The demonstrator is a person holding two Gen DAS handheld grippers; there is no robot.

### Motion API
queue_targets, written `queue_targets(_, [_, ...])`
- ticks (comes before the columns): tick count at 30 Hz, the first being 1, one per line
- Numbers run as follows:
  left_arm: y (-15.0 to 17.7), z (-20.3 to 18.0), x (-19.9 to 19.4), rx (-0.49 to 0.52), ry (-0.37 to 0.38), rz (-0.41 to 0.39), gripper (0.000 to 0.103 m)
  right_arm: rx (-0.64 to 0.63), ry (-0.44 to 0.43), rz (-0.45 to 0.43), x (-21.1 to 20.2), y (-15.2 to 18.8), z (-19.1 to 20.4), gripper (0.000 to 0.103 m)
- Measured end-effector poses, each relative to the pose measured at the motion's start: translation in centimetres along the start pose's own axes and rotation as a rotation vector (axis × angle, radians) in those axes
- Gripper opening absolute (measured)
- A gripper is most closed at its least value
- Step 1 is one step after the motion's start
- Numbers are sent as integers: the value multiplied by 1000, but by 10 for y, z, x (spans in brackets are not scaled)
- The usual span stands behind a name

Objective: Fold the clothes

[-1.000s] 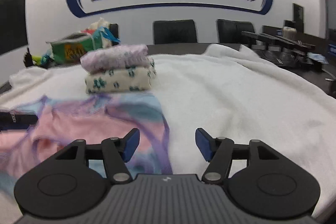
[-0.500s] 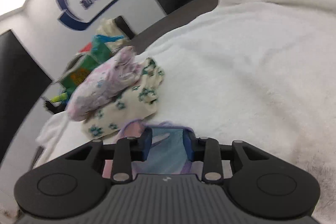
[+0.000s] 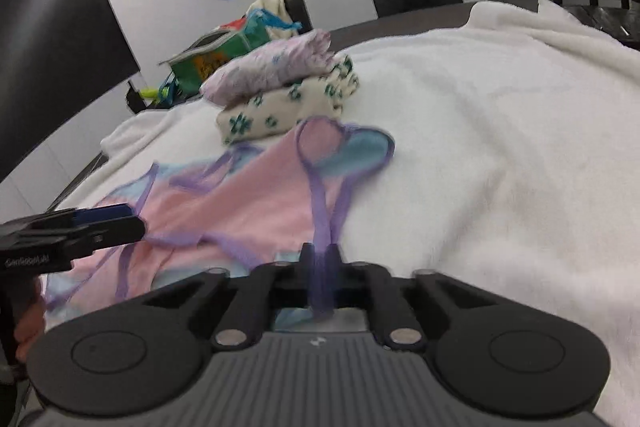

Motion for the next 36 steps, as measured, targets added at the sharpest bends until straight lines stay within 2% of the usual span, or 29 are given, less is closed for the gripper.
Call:
queue_targets(3, [9,-42,6,7,135,62,56,-7,2,-13,-10,0,-2,6])
queue_targets(5, [14,-59,18,19,117,72,52,2,-22,-19,-12,1,-3,8])
queue_targets(7, [18,-68,33,0,88,103,36,9,-47,-23,-13,1,-3,9])
queue_targets(9, [21,-73,41,-20,110,121,3,20,-58,-25,-13,3,-5,9])
queue_targets(10, [23,-74,42,-27,127,120,0,27,-52,-25,-12,5,-6,8])
queue_targets(15, [33,-79,23,-23,182,90,0,20,-60,-49,-35,14,3,5])
queue_targets(18, [44,-89,14,51,224,112,0,38,-1,-47,-52,24,0,5])
queue_targets(19, [45,-91,9,94,245,116,1,41,11,-48,-56,27,0,6])
queue_targets(21, [38,-85,-3,105,254,81,8,40,19,-71,-61,23,1,10])
queue_targets(23, [22,-70,-9,87,228,36,15,26,4,-132,-60,5,3,25])
queue_targets(24, [12,-59,-8,82,185,20,19,19,-7,-169,-58,-7,3,42])
queue_targets(25, [4,-48,-5,77,137,4,19,12,-17,-206,-55,-20,3,44])
queue_targets(26, [-3,-35,-3,62,87,-17,19,21,-16,-198,-43,-27,-2,44])
queue_targets(28, [-16,-13,4,45,2,-49,20,46,-8,-163,-15,-39,-14,43])
queue_targets(30, [-21,-2,16,45,-37,-42,20,71,0,-127,13,-51,-25,39])
queue_targets(32, [-19,5,29,31,-63,-3,20,96,8,-91,41,-63,-36,24])
queue_targets(33, [-14,9,32,20,-65,16,20,108,11,-73,54,-69,-42,6])
queue_targets(34, [-9,12,34,9,-67,35,20,112,54,-51,60,-67,-48,2])
queue_targets(36, [-1,21,33,-13,-61,53,20,71,163,-36,55,-56,-55,3])
Point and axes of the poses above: each gripper's, at about its wrist camera, not at the fingertips, and x roughly the way its jaws point, z to its left, y to its underside, the point moved 8 cm from there along x, roughly the way its jaws point, and after that the axes turned 15 degrees about -y, right-handed, at the moved point
